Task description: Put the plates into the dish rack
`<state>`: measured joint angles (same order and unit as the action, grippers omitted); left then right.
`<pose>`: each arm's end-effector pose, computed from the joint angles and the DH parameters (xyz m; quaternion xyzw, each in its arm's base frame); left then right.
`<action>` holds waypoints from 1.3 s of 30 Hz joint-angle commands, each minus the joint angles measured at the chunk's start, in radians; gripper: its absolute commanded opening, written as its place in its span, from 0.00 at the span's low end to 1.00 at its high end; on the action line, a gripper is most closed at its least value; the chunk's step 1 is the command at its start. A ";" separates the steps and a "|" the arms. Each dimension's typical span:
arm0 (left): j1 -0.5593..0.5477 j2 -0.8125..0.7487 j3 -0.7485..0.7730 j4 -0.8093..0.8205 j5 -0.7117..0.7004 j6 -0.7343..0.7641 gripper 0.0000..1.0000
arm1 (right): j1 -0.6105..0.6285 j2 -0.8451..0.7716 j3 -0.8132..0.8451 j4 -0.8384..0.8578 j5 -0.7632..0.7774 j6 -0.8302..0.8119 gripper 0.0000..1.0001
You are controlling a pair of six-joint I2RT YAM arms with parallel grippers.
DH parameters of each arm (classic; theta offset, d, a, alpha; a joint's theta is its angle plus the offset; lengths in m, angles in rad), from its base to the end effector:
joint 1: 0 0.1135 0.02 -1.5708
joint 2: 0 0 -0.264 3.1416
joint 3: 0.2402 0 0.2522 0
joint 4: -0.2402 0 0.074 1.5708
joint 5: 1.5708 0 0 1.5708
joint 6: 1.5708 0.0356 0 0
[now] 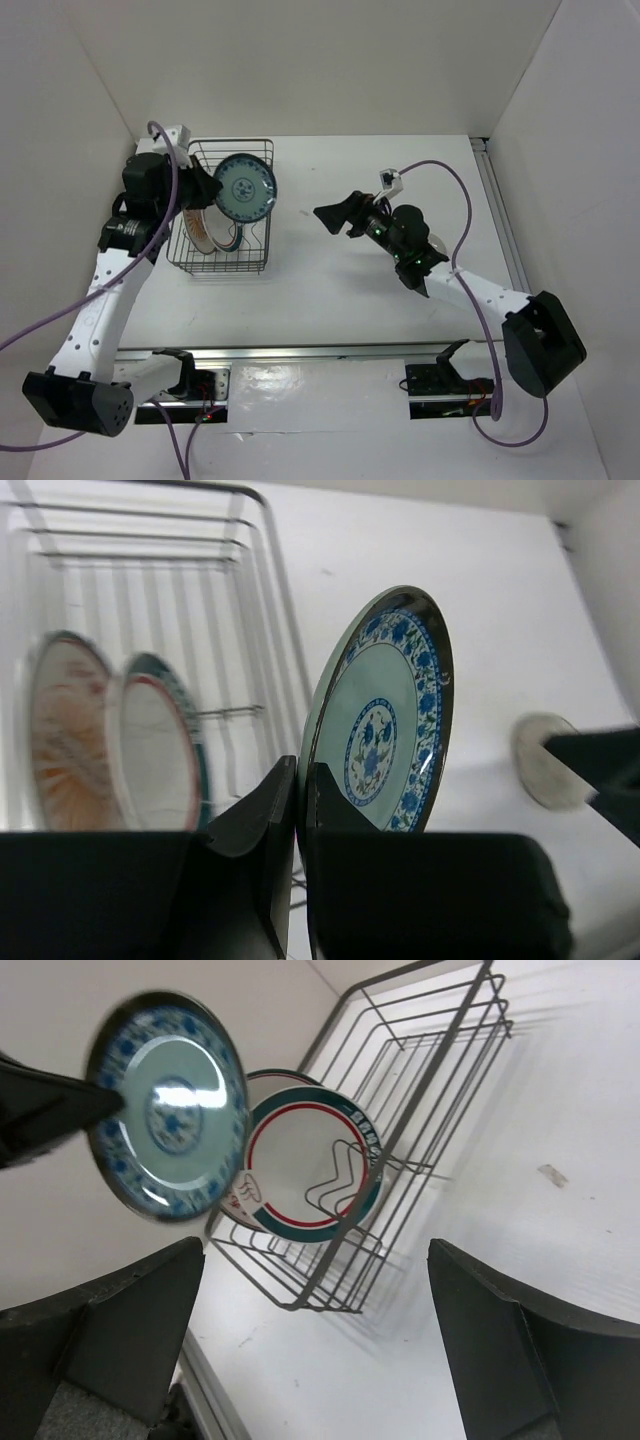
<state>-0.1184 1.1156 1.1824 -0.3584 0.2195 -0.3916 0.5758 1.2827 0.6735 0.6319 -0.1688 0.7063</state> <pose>0.2458 -0.0371 0.3956 -0.0438 0.7990 -0.2347 0.5519 0.2394 0.1625 0.2781 -0.0147 0.6990 0.4734 0.5358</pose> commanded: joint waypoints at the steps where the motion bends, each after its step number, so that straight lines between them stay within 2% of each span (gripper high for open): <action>1: 0.003 -0.030 0.088 -0.060 -0.351 0.077 0.00 | 0.007 -0.071 -0.014 -0.070 0.058 -0.070 1.00; 9: 0.003 0.052 0.134 -0.128 -0.531 0.109 0.00 | 0.007 -0.180 -0.034 -0.188 0.088 -0.149 1.00; 16: 0.003 0.111 0.195 -0.148 -0.580 0.158 0.00 | 0.007 -0.241 -0.052 -0.242 0.078 -0.205 1.00; 18: -0.030 0.122 0.215 -0.148 -0.594 0.197 0.00 | -0.002 -0.264 -0.063 -0.251 0.078 -0.215 1.00; 26: -0.059 0.167 0.238 -0.178 -0.583 0.218 0.00 | -0.115 -0.264 -0.083 -0.246 -0.075 -0.226 1.00; 31: -0.095 0.213 0.292 -0.229 -0.686 0.218 0.00 | -0.171 -0.246 -0.101 -0.180 -0.182 -0.165 1.00; 37: -0.142 0.260 0.313 -0.257 -0.706 0.209 0.00 | -0.208 -0.237 -0.111 -0.169 -0.213 -0.156 1.00; 39: -0.155 0.273 0.313 -0.271 -0.752 0.197 0.00 | -0.208 -0.237 -0.121 -0.159 -0.222 -0.146 1.00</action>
<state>-0.2630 1.3880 1.4513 -0.6308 -0.4595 -0.1871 0.3790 1.0466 0.5629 0.3985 -0.3462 0.5465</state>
